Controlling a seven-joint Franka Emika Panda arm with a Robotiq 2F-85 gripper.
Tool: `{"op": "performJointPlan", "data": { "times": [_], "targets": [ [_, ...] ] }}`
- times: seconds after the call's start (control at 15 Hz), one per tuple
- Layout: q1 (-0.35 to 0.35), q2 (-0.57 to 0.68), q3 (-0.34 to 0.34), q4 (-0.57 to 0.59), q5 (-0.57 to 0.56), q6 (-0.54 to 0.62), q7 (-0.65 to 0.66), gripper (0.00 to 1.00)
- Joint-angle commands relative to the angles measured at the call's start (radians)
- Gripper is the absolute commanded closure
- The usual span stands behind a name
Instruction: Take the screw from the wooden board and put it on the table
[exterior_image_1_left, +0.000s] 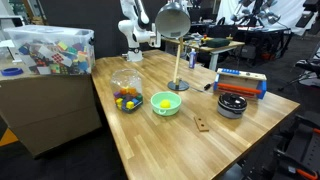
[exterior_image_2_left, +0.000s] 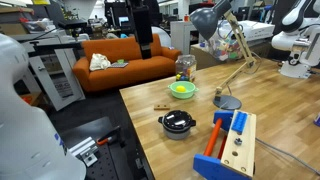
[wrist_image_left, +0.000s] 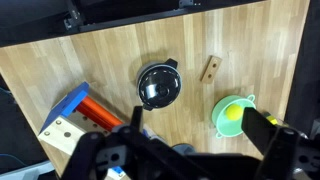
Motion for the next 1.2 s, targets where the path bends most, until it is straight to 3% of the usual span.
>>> {"op": "performJointPlan", "data": {
  "times": [0.0,0.47,0.93,1.13],
  "targets": [
    [-0.017,0.003,0.013,0.003,0.013,-0.004,-0.012,0.00],
    [-0.018,0.030,0.021,0.006,0.013,0.013,0.000,0.00],
    [-0.115,0.304,0.130,0.038,-0.162,0.352,0.154,0.00],
    [-0.158,0.416,0.171,0.066,-0.222,0.444,0.248,0.00]
  ]
}}
